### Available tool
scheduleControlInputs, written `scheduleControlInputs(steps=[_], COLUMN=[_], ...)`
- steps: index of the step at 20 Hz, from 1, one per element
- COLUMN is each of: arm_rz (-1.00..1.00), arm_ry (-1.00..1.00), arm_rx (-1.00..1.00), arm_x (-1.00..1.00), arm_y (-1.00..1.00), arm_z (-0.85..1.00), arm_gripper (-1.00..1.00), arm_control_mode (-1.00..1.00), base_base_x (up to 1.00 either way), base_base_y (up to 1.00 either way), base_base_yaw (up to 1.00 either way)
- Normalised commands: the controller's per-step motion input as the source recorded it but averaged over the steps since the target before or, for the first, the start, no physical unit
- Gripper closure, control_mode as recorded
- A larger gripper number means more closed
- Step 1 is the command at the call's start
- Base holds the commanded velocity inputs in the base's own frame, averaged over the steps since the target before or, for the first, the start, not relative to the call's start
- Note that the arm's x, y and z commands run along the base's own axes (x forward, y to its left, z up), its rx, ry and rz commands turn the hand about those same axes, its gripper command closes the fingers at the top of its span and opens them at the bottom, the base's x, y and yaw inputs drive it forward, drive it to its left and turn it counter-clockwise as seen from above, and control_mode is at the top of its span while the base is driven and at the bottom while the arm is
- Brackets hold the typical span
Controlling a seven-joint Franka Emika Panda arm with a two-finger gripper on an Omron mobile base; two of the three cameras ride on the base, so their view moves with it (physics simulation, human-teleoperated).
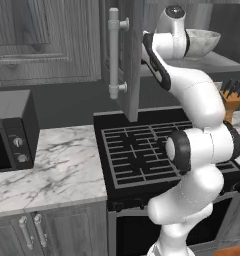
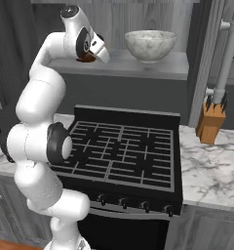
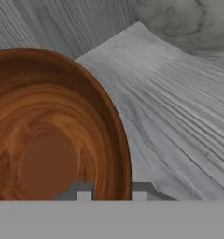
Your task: Take the smaller bowl and place it next to the appetizer plate on the dining counter , and place the larger bowl next to the plate with cooked food.
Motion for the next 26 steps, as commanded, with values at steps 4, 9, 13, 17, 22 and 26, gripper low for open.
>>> scheduleControlInputs(steps=[4,9,13,17,22,26], arm_rz=[0.00,0.07,0.15,0.13,0.02,0.00], arm_ry=[-0.14,-0.13,-0.02,0.03,0.15,0.16], arm_rx=[0.00,0.01,0.06,0.13,0.03,-0.03], arm_x=[-1.00,-1.00,-1.00,-1.00,-1.00,-1.00], arm_y=[0.00,0.00,-0.11,-0.51,-0.19,0.00], arm_z=[0.19,0.52,0.18,0.00,0.00,-0.04], arm_gripper=[1.00,1.00,1.00,1.00,1.00,1.00], arm_control_mode=[-1.00,-1.00,-1.00,-1.00,-1.00,-1.00], base_base_x=[0.00,0.00,0.00,0.00,0.00,0.00], base_base_y=[0.00,0.00,0.00,0.00,0.00,0.00], base_base_yaw=[0.00,0.00,0.00,0.00,0.00,0.00])
